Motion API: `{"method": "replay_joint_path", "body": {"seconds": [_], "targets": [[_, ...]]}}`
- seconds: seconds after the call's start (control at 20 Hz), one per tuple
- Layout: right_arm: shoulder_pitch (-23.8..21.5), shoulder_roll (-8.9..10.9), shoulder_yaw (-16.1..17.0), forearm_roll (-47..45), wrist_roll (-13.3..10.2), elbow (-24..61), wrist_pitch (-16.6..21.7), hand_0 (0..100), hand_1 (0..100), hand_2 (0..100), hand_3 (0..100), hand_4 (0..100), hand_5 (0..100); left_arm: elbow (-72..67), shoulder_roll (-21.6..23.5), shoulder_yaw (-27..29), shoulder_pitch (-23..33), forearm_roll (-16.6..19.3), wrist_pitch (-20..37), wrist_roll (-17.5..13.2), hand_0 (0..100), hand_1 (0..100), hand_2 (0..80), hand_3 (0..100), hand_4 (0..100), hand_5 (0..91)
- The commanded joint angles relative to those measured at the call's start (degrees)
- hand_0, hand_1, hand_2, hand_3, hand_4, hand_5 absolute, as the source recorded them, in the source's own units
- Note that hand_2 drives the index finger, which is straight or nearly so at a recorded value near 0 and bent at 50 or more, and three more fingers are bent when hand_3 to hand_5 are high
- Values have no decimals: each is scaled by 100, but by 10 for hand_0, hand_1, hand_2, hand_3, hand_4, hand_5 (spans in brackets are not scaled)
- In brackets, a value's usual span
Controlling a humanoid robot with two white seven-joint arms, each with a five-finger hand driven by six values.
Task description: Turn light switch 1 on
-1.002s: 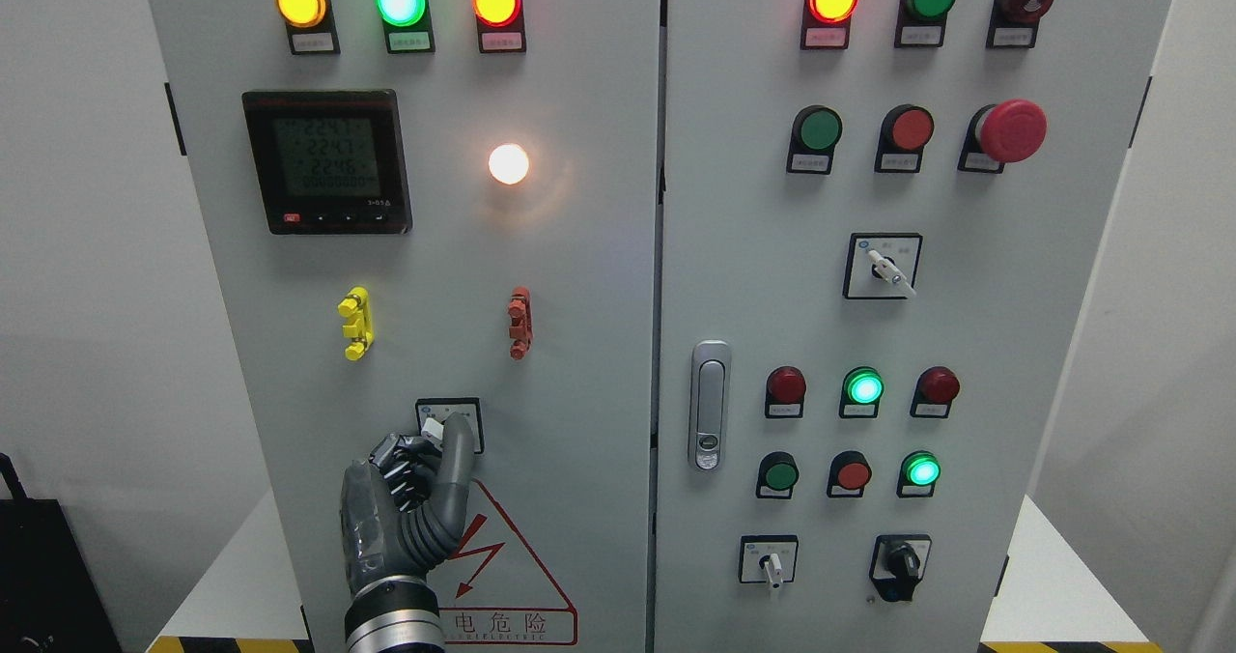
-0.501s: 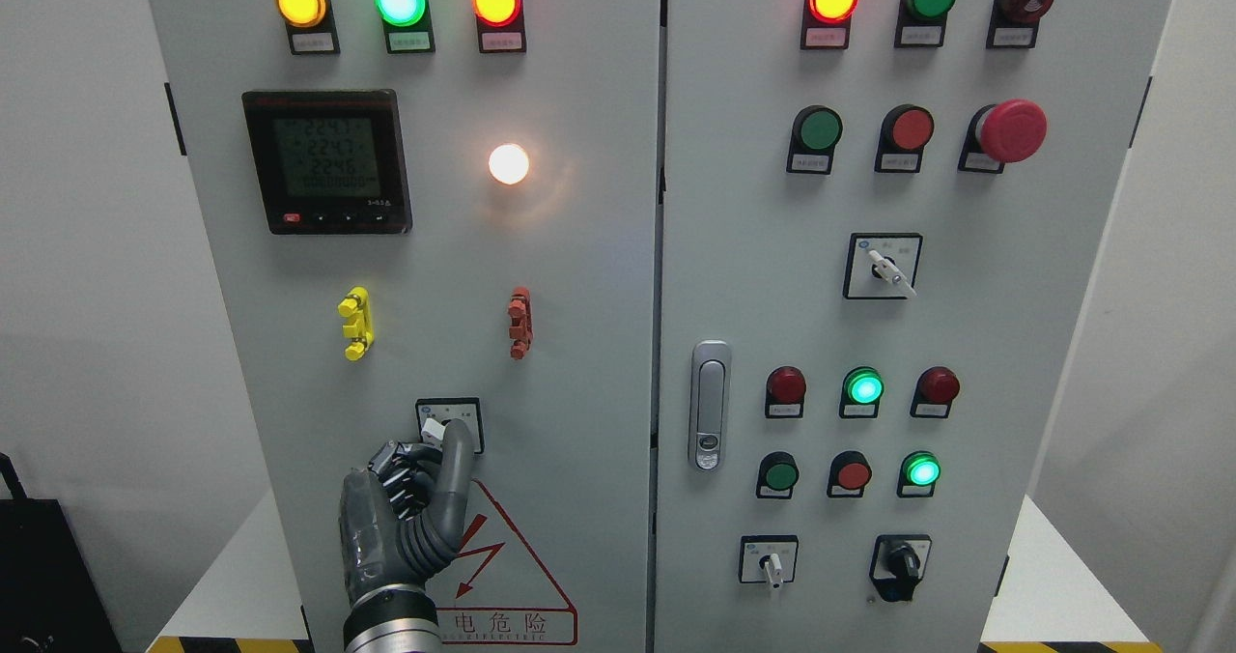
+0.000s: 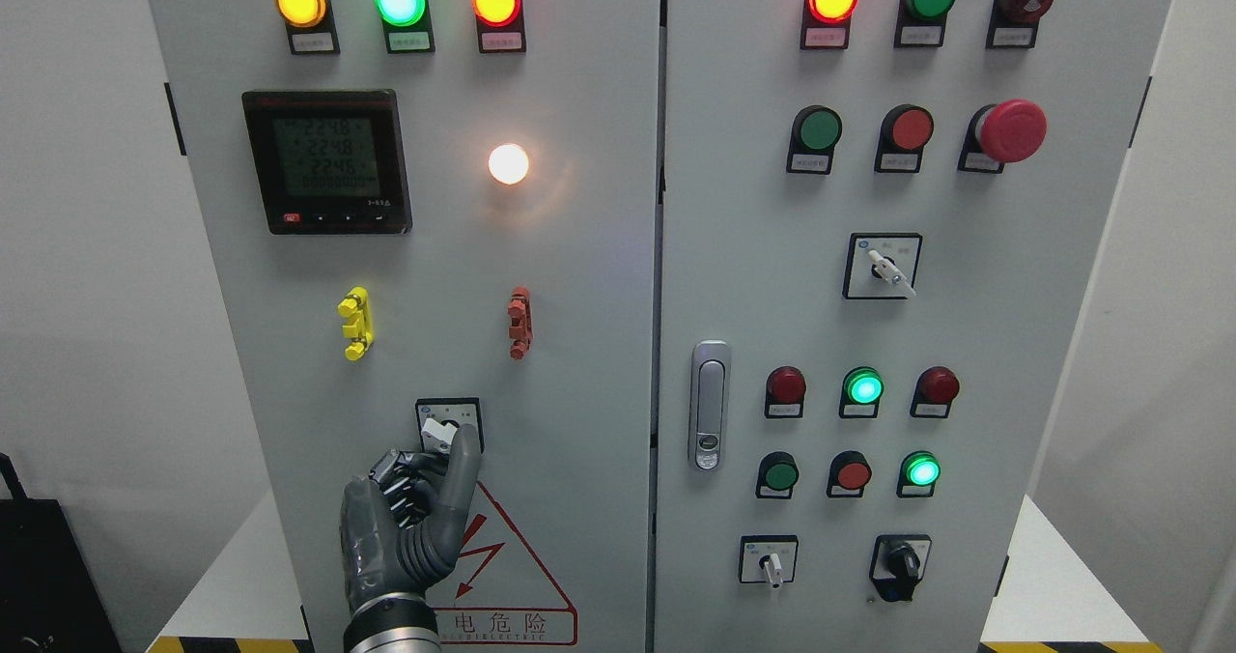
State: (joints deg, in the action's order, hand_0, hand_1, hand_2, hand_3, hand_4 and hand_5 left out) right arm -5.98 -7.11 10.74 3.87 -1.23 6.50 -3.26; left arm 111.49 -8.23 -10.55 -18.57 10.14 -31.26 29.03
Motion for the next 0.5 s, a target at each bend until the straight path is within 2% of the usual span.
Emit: {"method": "replay_joint_path", "body": {"seconds": [0.0,0.3,0.45], "targets": [[0,-1,-1,0,0,0,1,0,0,0,0,0,0,31,32,-44,204,-4,347,-12,0,388,643,1000,945,827],[0,8,-1,0,0,0,1,0,0,0,0,0,0,163,85,-79,608,-4,805,-55,0,385,645,1000,948,833],[0,-1,-1,0,0,0,1,0,0,0,0,0,0,242,146,-185,1064,14,1409,-73,0,383,646,1000,952,836]]}}
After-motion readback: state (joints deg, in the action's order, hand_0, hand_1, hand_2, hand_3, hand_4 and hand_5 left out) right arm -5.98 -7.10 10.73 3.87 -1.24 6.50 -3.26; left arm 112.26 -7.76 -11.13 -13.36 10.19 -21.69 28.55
